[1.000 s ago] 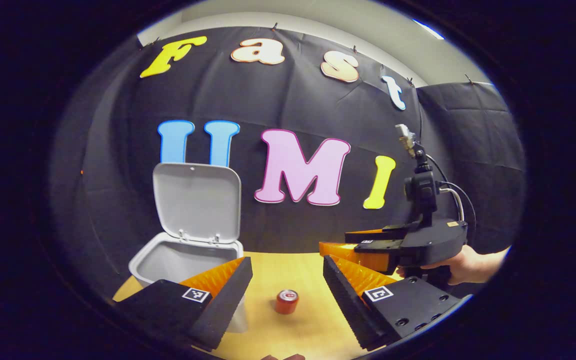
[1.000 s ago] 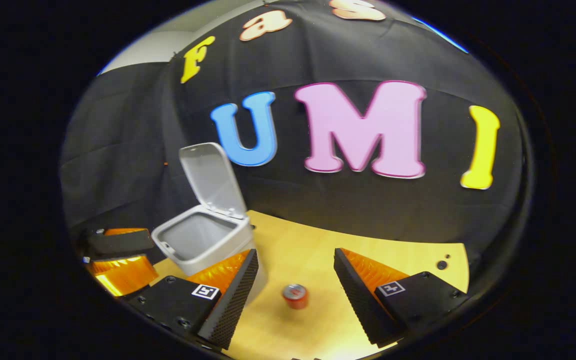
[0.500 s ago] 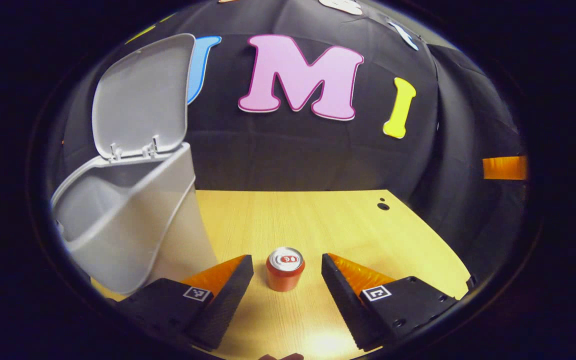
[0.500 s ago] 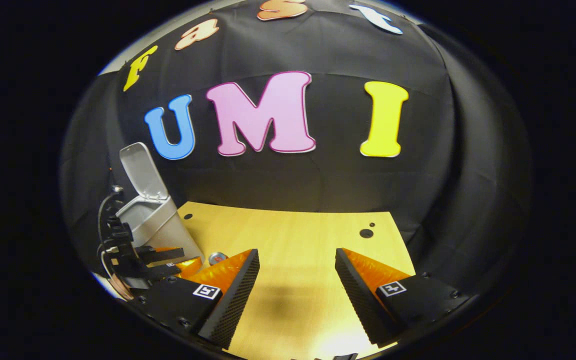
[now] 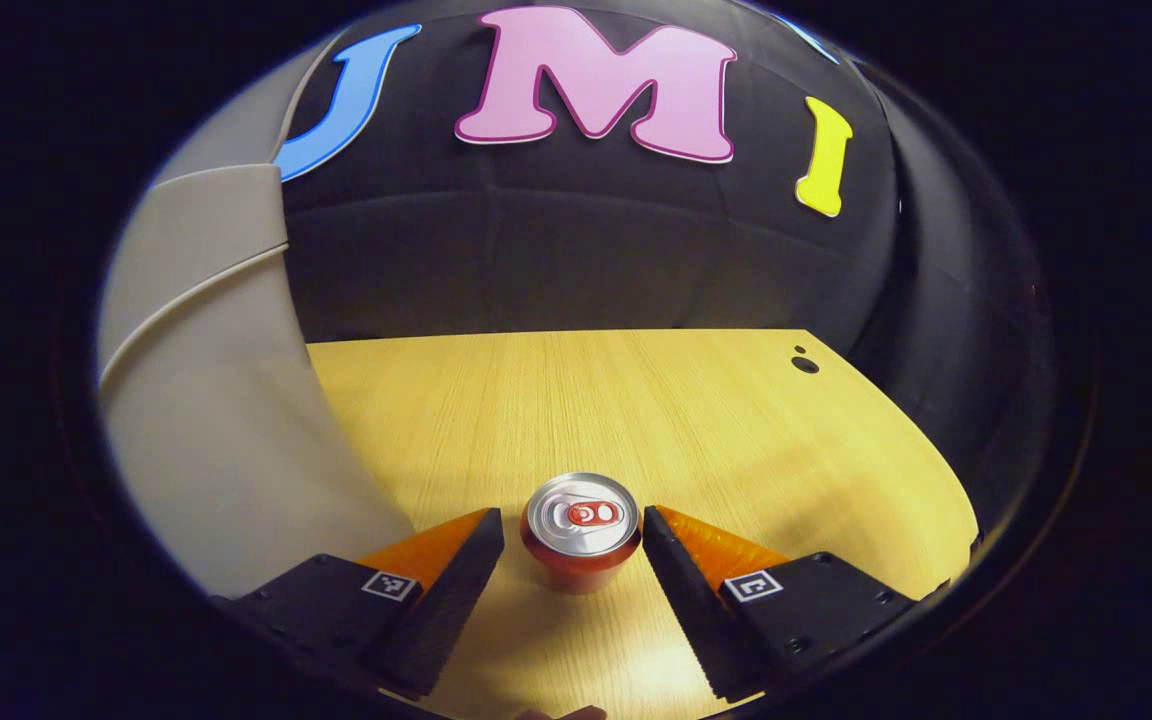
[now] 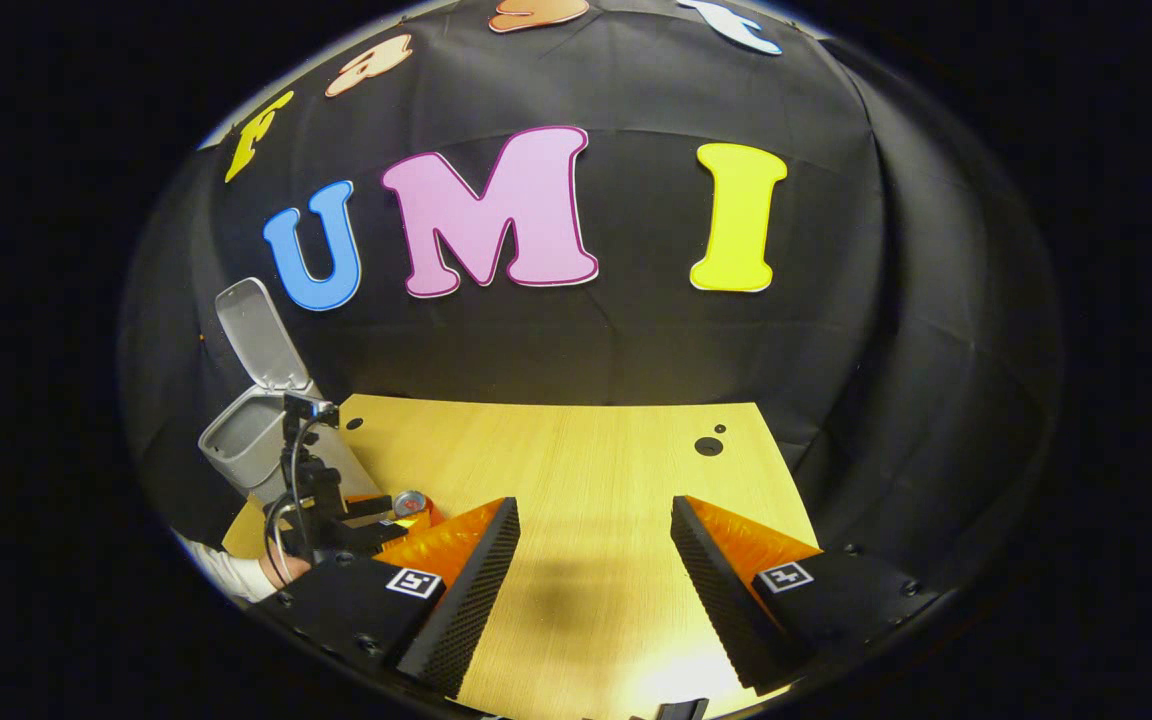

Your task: Press the lid of the desktop garbage bin to open it, pick up the crumpled paper on the desktop and throw it into the bin, then pick up the pop can on the desktop and drop it into the bin, and finally close the garbage bin lid.

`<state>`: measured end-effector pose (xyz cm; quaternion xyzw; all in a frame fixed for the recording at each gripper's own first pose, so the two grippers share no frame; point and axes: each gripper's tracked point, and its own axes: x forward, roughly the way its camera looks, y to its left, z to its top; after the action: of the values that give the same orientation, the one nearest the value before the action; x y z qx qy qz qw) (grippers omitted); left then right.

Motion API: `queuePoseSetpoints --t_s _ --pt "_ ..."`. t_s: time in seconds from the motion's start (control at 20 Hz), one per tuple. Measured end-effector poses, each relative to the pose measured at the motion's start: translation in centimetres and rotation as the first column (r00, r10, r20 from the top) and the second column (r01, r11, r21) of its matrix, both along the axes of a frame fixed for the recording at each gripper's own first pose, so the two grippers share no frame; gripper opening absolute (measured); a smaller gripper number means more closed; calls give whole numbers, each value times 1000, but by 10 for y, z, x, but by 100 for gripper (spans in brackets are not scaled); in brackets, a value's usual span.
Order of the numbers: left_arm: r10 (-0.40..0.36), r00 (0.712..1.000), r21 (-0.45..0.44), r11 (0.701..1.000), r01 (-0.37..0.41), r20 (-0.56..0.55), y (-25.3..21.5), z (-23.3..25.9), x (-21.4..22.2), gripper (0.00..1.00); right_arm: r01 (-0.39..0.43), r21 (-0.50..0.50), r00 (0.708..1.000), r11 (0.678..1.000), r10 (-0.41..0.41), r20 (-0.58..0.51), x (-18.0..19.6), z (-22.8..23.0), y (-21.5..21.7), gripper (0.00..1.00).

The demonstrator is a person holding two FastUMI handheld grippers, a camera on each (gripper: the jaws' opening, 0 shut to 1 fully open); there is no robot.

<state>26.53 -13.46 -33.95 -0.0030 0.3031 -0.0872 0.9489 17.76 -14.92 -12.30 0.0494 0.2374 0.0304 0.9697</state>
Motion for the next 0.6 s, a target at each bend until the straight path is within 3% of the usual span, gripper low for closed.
queuePoseSetpoints --t_s 0.2,0.3,0.6 --pt "-49 998 -1 999 49 -36 -9 -27 14 96 -16 -14 1000 1000 16 -18 0 -4 7 98" --pt "-80 996 8 997 80 -29 -9 -27 14 89 -17 -14 1000 1000 17 -18 1 -3 12 98" --pt "-131 991 -26 991 131 30 -29 24 3 86 -13 -7 1000 1000 13 -2 -1 4 16 98"
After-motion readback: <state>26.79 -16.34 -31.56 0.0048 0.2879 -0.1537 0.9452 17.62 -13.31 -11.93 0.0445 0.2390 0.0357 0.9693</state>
